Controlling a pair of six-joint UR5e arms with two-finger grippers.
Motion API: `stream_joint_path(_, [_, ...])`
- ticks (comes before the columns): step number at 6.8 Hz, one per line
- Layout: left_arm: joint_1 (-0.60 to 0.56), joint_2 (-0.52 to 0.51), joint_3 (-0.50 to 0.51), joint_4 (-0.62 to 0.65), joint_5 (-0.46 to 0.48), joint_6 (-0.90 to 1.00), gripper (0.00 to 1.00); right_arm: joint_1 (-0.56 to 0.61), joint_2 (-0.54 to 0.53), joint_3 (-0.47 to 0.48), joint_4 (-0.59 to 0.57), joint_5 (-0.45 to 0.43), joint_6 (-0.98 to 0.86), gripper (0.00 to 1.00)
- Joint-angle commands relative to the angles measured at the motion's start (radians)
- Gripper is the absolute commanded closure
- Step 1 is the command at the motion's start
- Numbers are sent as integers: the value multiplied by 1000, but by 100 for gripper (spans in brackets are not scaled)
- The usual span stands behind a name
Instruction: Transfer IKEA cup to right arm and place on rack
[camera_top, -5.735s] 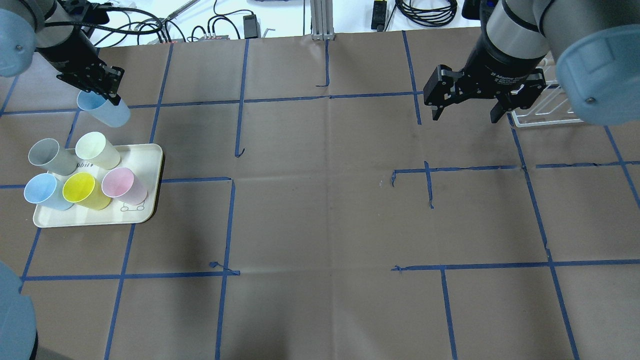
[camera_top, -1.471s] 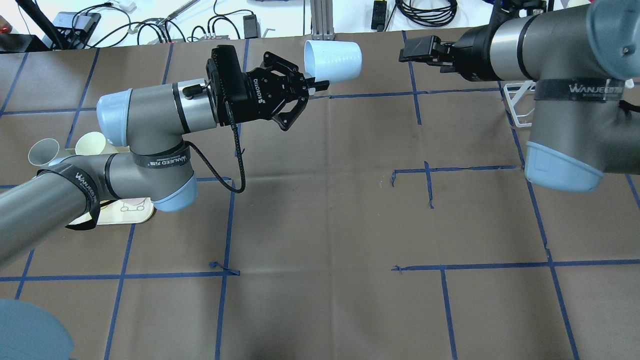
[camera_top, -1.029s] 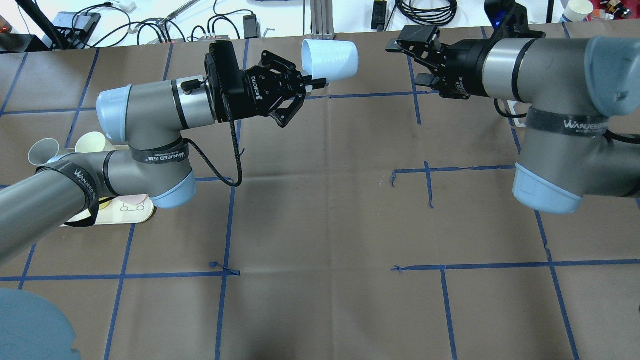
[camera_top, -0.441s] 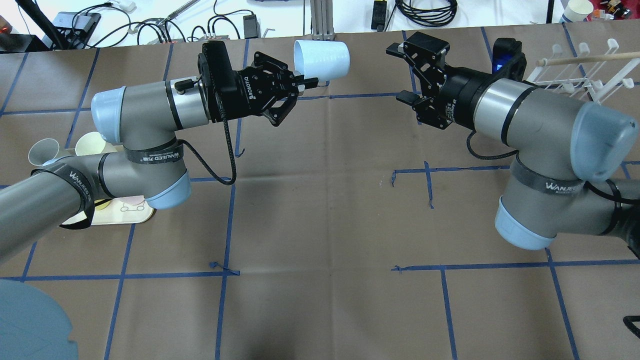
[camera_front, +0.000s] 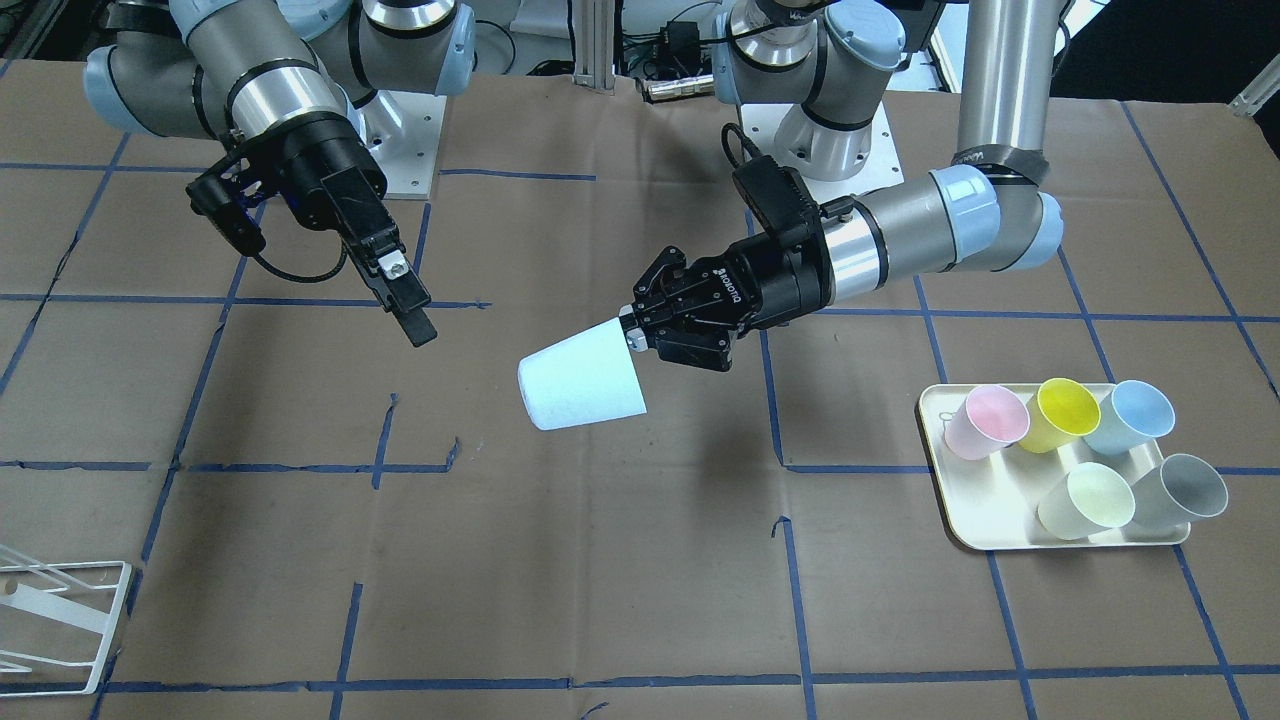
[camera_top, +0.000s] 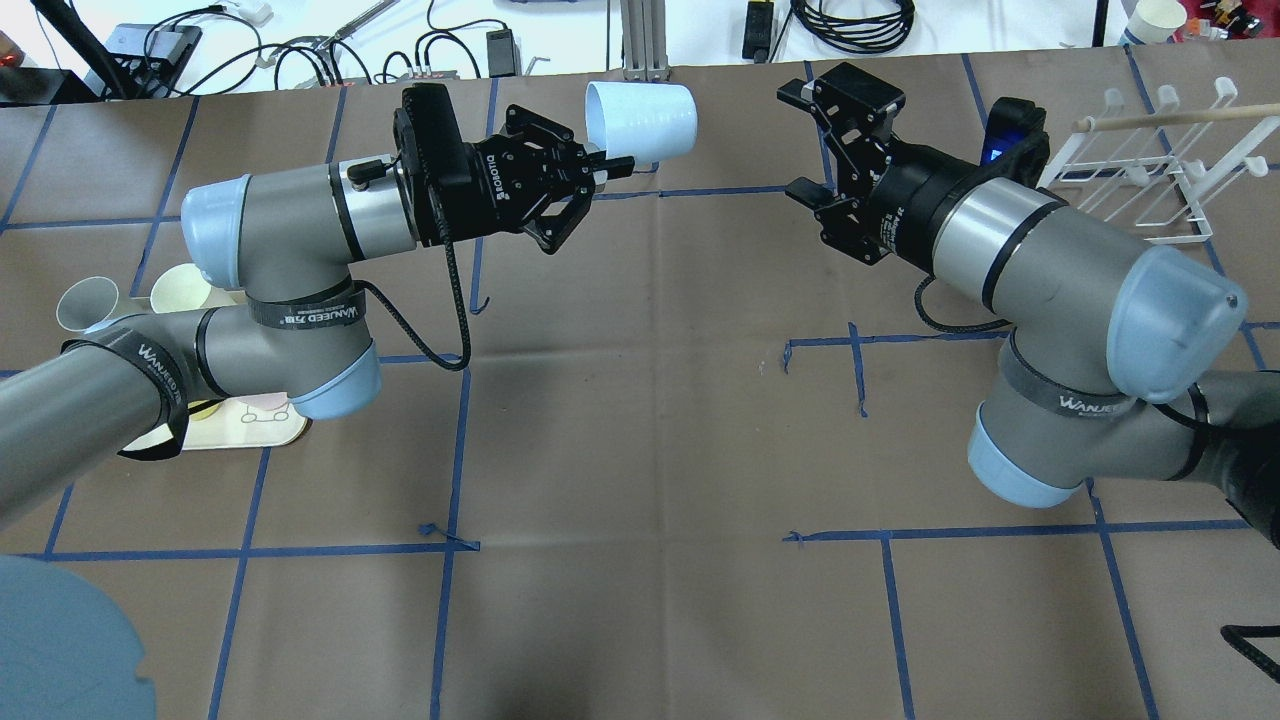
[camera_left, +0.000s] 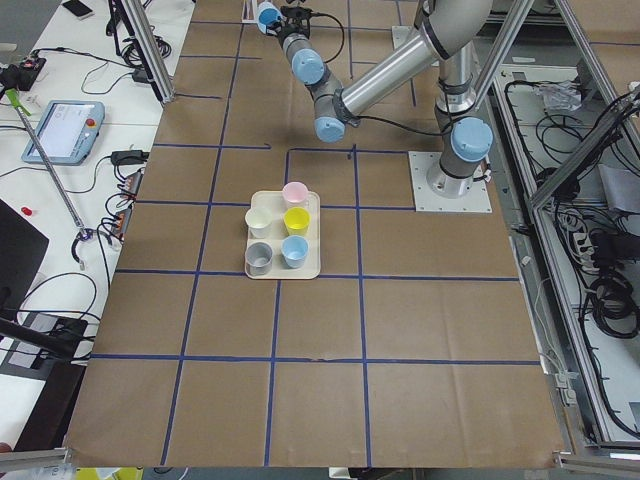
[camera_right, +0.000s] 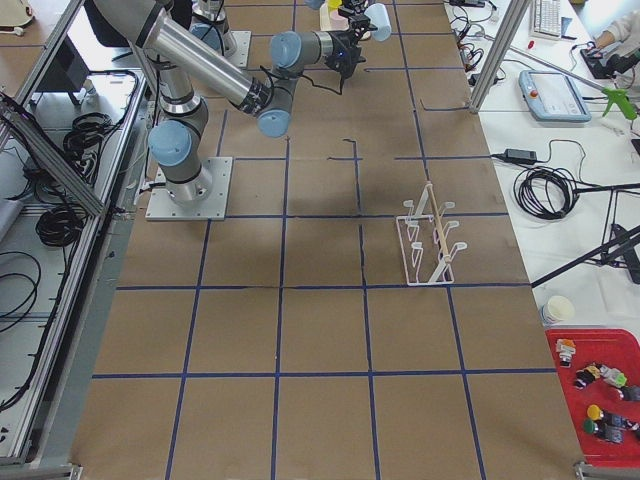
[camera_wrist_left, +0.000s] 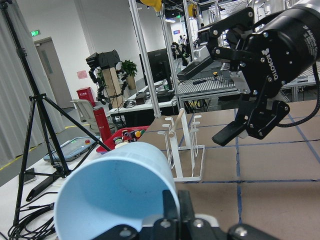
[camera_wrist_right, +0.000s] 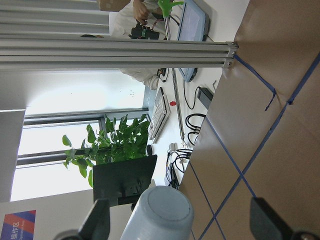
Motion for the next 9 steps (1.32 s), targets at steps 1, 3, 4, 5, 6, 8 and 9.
stream_joint_path(1, [-6,-3,2,5,0,-39,100,90,10,-8,-31,-185,71,3])
stream_joint_path(3, [-9,-4,1,5,-2,-42,100,126,39,-26,-34,-204,73,0])
stream_joint_path(4, [-9,-4,-1,7,-2,-42,100,135,53,-32,-25,-214,65,0])
stream_joint_path(5, [-9,-4,-4,13,0,-64,100,155,68,-42,-36,-209,71,0])
stream_joint_path(6, [-9,-6,-2,68,6,-131,100,164,64,-48,-37,-214,73,0])
stream_joint_path(8, [-9,-48,-1,203,11,-232,100,202,68,-80,-37,-299,84,0])
stream_joint_path(9, [-9,-73,8,294,9,-327,100,210,67,-88,-37,-376,196,1])
